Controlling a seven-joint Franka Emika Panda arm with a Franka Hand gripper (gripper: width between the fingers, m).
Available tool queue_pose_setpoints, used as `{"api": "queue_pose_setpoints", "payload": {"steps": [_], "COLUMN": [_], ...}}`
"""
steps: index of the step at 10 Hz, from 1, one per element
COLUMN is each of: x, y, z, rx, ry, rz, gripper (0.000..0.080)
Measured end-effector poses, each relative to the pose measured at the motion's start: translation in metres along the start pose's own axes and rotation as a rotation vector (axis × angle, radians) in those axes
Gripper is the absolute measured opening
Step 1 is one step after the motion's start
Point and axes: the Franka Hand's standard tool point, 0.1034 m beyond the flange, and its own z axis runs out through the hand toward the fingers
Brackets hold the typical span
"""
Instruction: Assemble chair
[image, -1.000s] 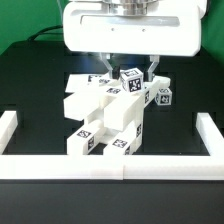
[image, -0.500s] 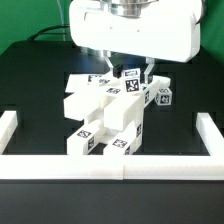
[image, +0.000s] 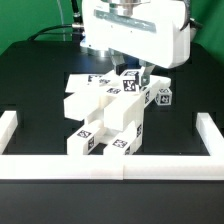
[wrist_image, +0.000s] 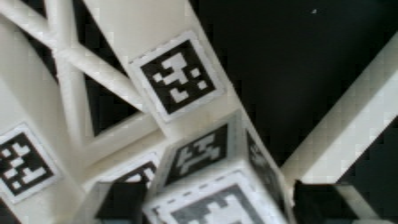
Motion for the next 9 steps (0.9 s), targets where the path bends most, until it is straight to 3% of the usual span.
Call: {"api": "queue_pose_setpoints", "payload": {"steps": [9], "x": [-0.0014], "y": [-0.0008], "z": [0.0002], "rx": [0.0], "ry": [-0.001], "rz": [0.591], "gripper": [0.0394]}}
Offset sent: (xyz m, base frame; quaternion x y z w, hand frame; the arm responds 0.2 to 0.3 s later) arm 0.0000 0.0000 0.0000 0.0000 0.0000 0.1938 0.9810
